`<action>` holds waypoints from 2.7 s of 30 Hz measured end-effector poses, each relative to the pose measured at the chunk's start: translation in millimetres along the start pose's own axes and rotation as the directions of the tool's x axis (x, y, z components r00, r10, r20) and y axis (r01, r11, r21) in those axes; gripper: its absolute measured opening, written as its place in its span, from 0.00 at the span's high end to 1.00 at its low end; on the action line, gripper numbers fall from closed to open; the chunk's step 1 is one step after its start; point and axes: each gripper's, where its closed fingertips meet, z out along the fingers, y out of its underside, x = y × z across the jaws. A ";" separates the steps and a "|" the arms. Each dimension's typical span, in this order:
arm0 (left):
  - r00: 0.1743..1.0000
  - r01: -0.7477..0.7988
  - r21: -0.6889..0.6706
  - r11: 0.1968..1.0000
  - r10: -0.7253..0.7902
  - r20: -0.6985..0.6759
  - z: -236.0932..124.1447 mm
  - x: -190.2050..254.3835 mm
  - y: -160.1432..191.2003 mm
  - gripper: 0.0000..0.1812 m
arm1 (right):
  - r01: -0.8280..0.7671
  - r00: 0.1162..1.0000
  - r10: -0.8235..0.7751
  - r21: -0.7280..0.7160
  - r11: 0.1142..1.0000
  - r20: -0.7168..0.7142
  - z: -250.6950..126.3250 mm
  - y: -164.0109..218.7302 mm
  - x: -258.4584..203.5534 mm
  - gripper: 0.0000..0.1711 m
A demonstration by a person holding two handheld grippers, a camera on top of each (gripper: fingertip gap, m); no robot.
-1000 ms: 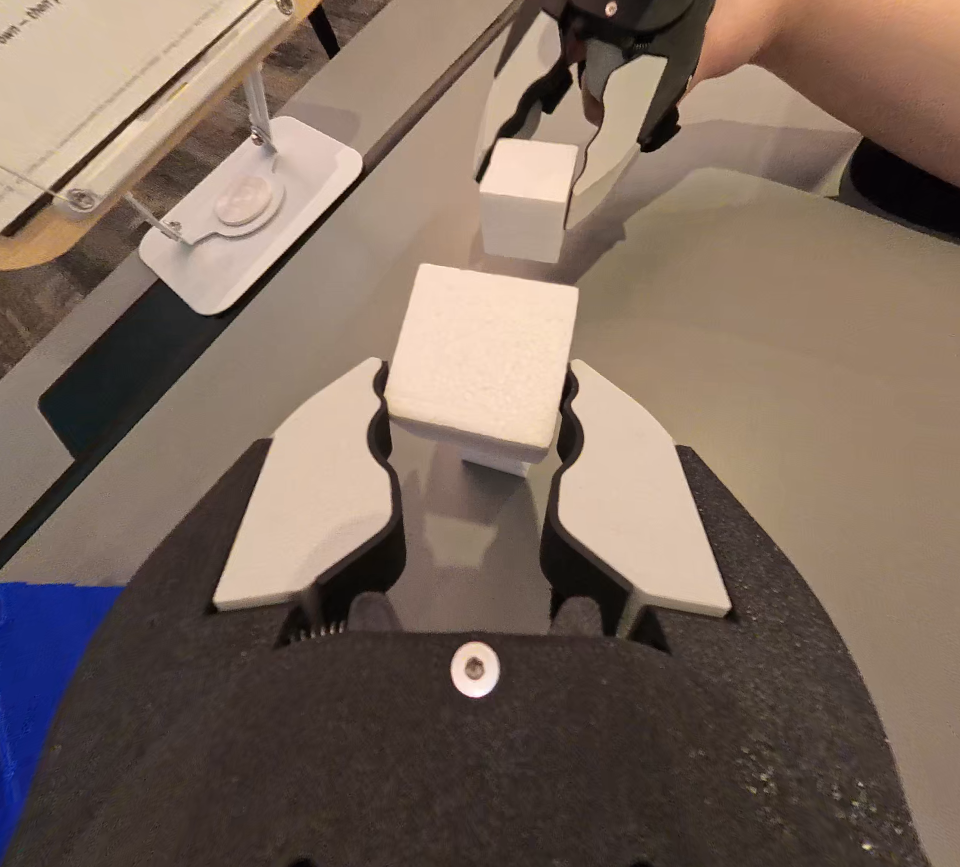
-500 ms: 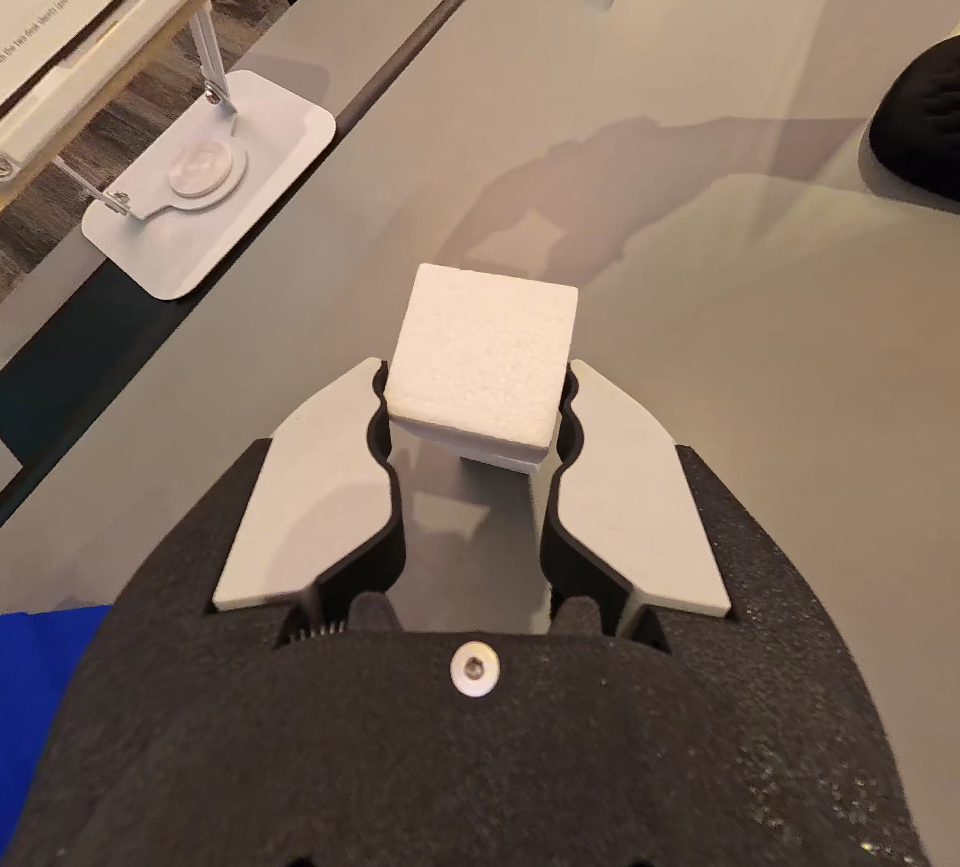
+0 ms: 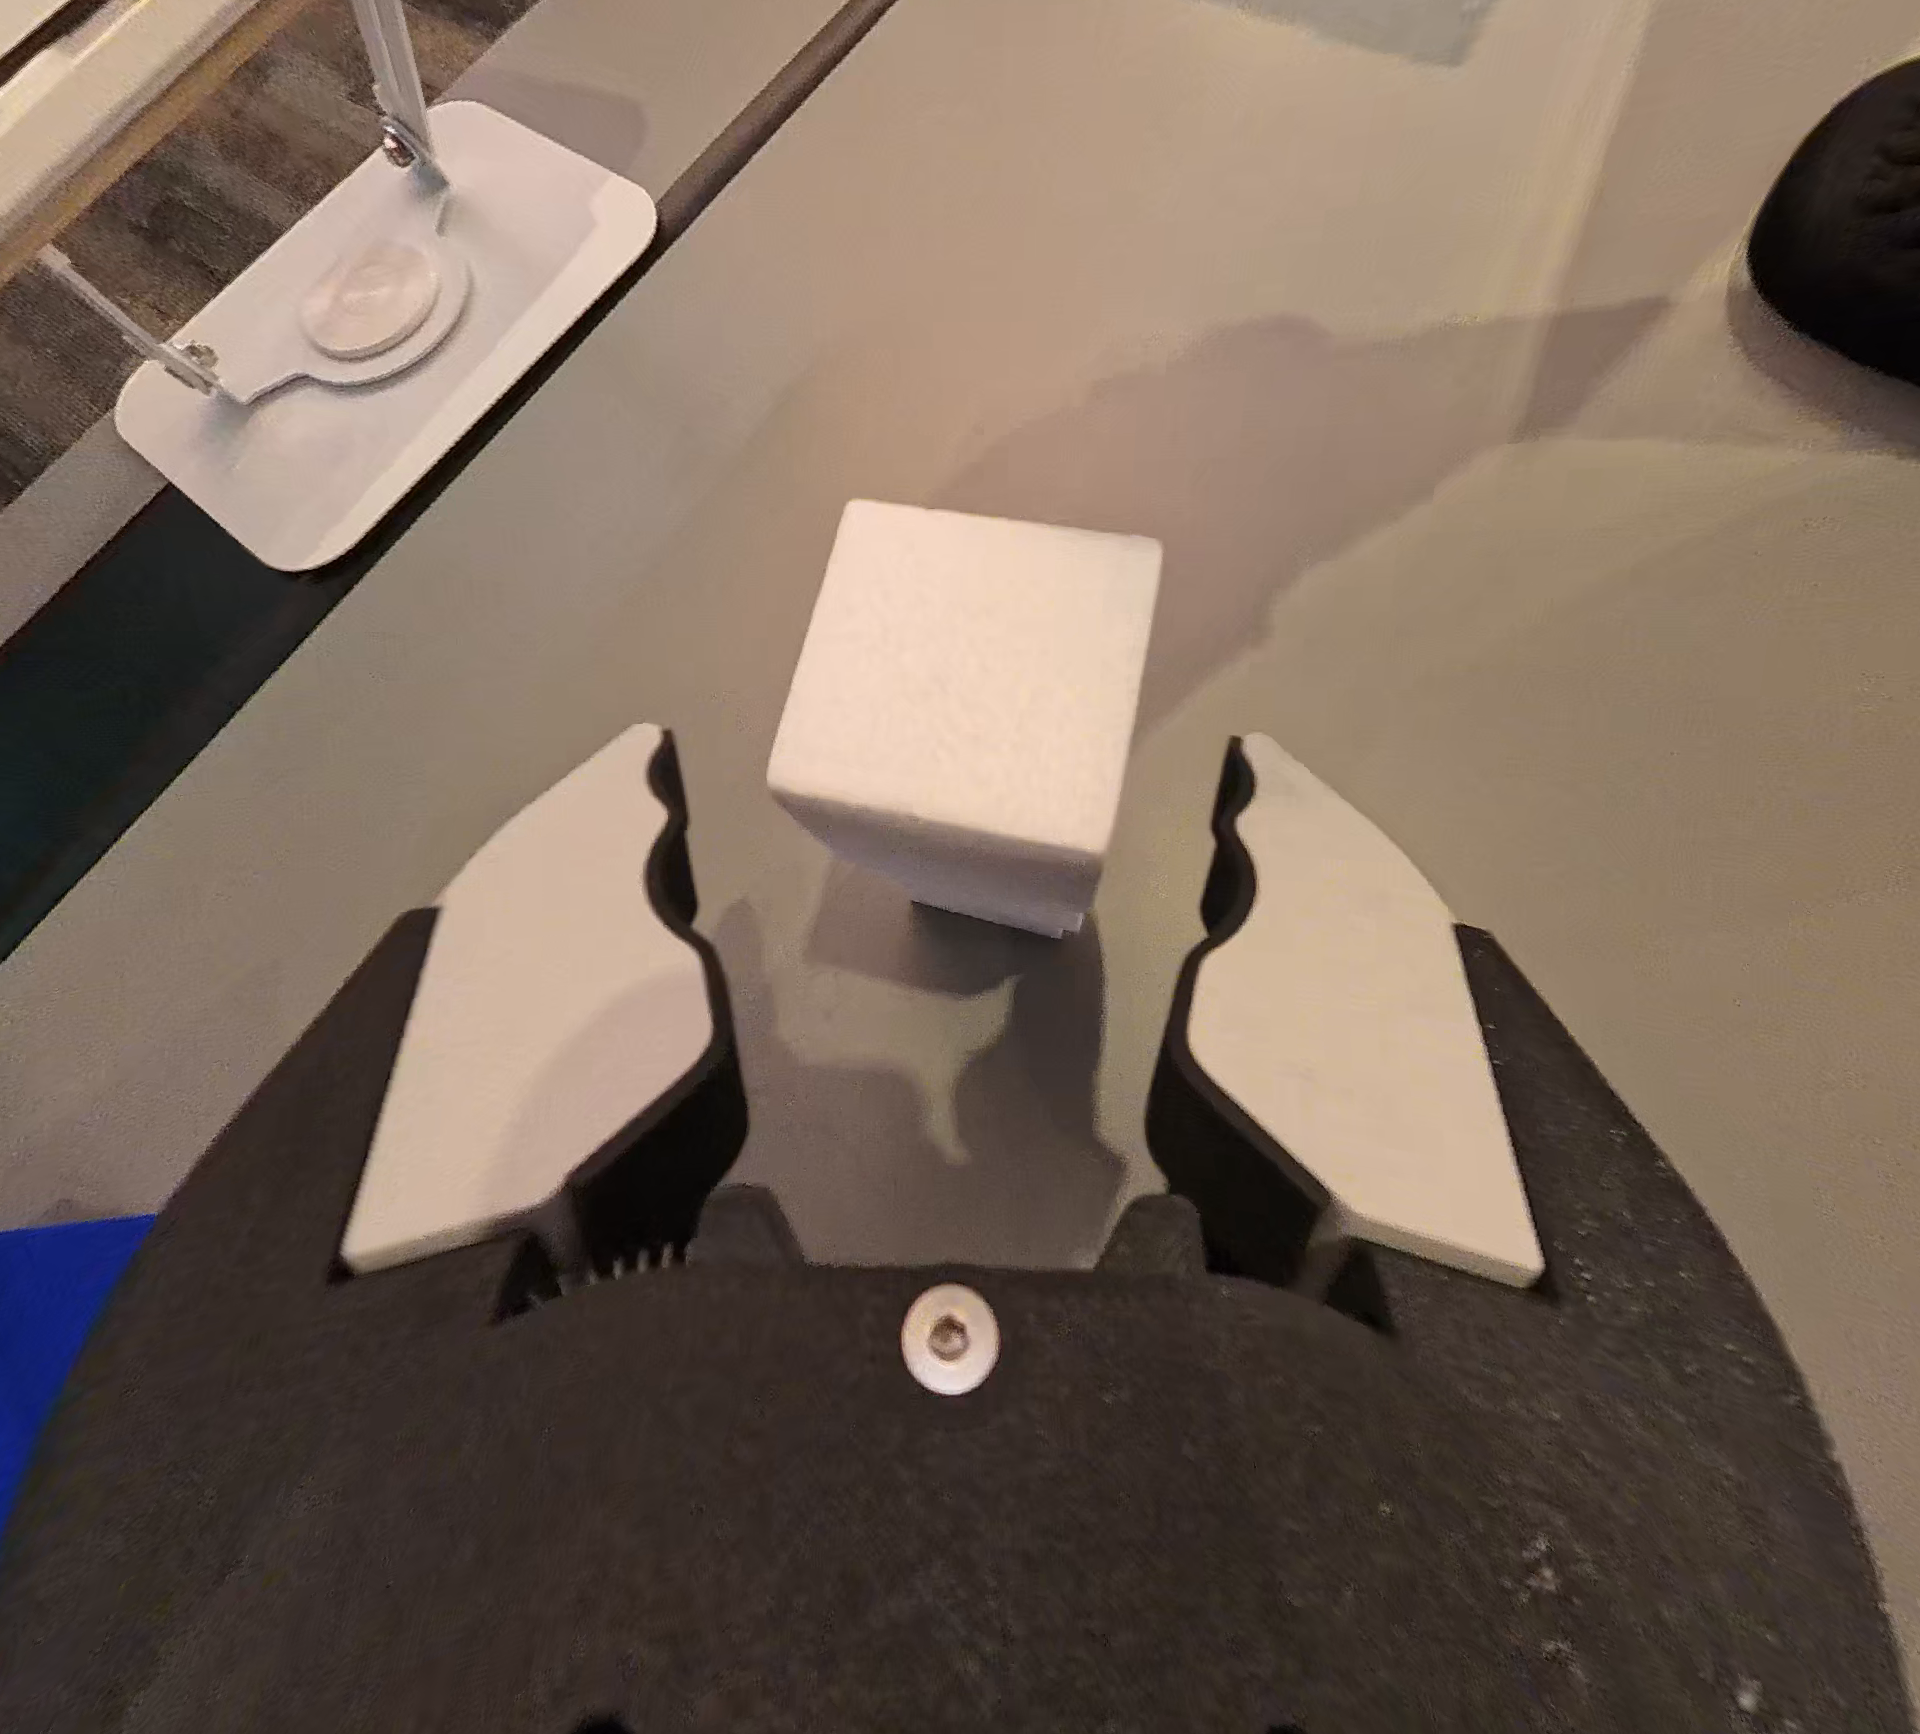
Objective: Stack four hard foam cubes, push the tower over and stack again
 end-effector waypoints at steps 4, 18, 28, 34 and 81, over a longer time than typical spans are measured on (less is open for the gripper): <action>0.999 0.045 0.084 0.995 -0.046 0.014 -12.9 6.4 10.1 0.47 | -0.076 0.997 0.076 0.023 0.997 0.000 28.5 -5.3 -16.3 0.61; 0.983 0.148 0.113 0.983 -0.159 0.093 -7.8 8.5 70.9 0.51 | -0.001 1.000 0.002 -0.222 0.975 0.002 65.2 16.9 -16.9 0.61; 0.991 0.098 0.035 0.995 -0.100 0.084 9.2 21.8 78.9 0.51 | -0.022 0.999 0.036 -0.319 0.947 0.038 71.0 33.5 -15.5 0.61; 0.988 0.113 0.058 0.992 -0.119 0.101 6.3 18.1 78.0 0.51 | 0.010 0.998 0.010 -0.353 0.936 0.054 75.3 41.9 -19.7 0.61; 0.930 0.363 0.371 0.855 -0.360 -0.081 41.5 -8.5 -7.9 0.44 | -0.281 0.728 0.209 -0.006 0.960 -0.652 -216.1 115.6 179.0 0.55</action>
